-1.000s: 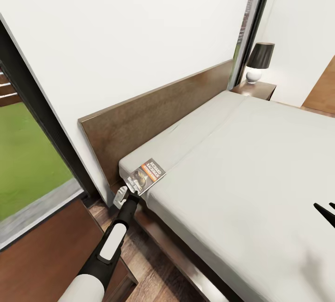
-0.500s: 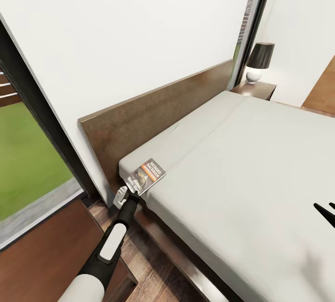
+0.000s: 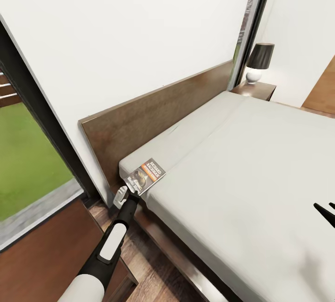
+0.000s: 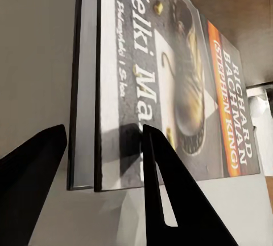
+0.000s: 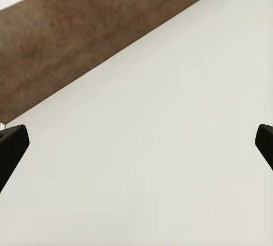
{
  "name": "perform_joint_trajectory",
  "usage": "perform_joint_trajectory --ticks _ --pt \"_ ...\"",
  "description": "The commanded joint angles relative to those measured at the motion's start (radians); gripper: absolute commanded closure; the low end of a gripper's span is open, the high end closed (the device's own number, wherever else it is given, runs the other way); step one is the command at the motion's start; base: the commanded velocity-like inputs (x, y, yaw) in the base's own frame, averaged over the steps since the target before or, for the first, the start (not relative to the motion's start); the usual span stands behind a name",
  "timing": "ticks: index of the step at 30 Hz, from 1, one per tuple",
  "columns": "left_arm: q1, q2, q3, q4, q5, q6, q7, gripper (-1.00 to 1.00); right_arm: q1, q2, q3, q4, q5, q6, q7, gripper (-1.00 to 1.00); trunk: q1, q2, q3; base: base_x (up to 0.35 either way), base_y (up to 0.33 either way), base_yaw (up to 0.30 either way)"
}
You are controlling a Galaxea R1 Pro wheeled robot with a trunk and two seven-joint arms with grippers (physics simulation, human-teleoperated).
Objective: In the bedroom, move the book from the bed onto either nightstand, and place the two sandals side by side next to the bed.
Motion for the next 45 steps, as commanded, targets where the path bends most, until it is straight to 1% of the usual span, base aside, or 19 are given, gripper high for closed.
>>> perform_joint_trajectory --ticks 1,13,20,27,39,45 --pt "-0.001 -0.001 0.002 0.001 0.01 0.001 -0.007 1.0 -0.001 0.0 -0.001 0.0 -0.003 0.01 0.003 -1.0 0.0 0.0 -0.001 0.0 0.0 0.0" --pt "-0.001 -0.001 0.002 0.001 0.01 0.001 -0.007 1.0 -0.001 0.0 -0.001 0.001 -0.003 0.01 0.003 -1.0 0.0 0.0 -0.001 0.0 0.0 0.0" --pt "-0.001 -0.001 0.002 -0.022 0.01 0.001 -0.007 1.0 -0.001 0.0 0.0 0.001 -0.003 0.01 0.003 -1.0 -0.027 0.049 0.021 0.0 0.0 0.0" --pt "-0.001 -0.001 0.002 -0.027 0.01 0.001 -0.007 1.0 0.0 0.0 0.0 0.001 -0.003 0.01 0.003 -1.0 -0.027 0.049 0.021 0.0 0.0 0.0" --pt "-0.001 -0.001 0.002 -0.026 0.01 0.002 -0.007 1.0 -0.001 0.0 0.0 0.001 -0.003 0.01 0.003 -1.0 -0.073 0.133 0.059 0.0 0.0 0.0" --pt "-0.001 -0.001 0.001 -0.025 0.01 0.002 -0.007 1.0 -0.001 0.0 0.0 0.001 -0.003 0.01 0.003 -1.0 -0.073 0.133 0.059 0.0 0.0 0.0"
